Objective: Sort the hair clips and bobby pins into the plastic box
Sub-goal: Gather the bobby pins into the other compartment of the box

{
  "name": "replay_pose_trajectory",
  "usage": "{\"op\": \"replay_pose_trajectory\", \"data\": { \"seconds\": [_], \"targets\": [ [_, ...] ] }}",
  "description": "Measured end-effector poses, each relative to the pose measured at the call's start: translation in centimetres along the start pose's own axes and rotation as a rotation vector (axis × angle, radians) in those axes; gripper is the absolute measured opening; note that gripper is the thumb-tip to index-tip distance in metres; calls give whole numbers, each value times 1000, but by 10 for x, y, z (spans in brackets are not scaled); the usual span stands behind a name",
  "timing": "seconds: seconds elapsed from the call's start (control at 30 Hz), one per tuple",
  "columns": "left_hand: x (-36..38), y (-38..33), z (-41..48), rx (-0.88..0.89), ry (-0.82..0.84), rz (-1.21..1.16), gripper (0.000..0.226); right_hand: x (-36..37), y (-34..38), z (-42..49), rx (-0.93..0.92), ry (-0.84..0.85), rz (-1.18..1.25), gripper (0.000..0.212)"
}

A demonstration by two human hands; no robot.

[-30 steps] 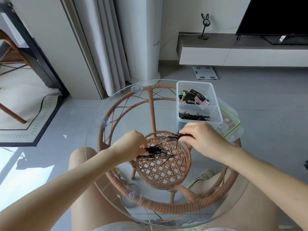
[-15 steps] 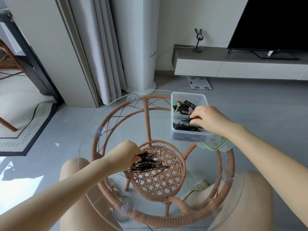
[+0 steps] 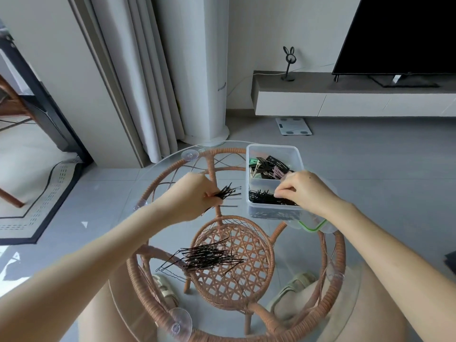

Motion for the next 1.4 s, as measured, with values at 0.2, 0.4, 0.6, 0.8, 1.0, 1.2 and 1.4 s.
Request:
{"op": "replay_pose_trajectory", "data": {
  "seconds": [0.2, 0.4, 0.6, 0.8, 1.0, 1.2, 1.4],
  "targets": [
    [-8, -62, 63, 107, -4, 42, 29, -22, -13, -12, 68, -375, 24, 22],
    [47, -92, 108, 153, 215, 246, 34, -38, -25, -38, 112, -497, -29, 25],
    [58, -87, 118, 130, 326, 193, 45, -41, -20, -55, 72, -488, -16, 18],
    [44, -78, 111, 144, 249, 69, 29, -34, -2, -67, 60, -496, 26, 14],
    [33, -58, 97, 115, 73, -55, 25, -22, 24, -76, 10, -500, 93, 22],
    [31, -56, 97, 127, 9, -138, 20, -9, 34, -75, 0, -482, 47, 20],
    [20, -49, 80, 126, 6, -207, 24, 3, 37, -86, 16, -384, 90, 27]
  ]
}}
Point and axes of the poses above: each hand's wrist, its own z-axis towards the middle knuckle, its own x-axis out of the palm, y = z × x, the point moved 4 cm from there along z, towards the middle knuckle, and after that the axes turned 5 degrees about -z, right-handed, at the moved point
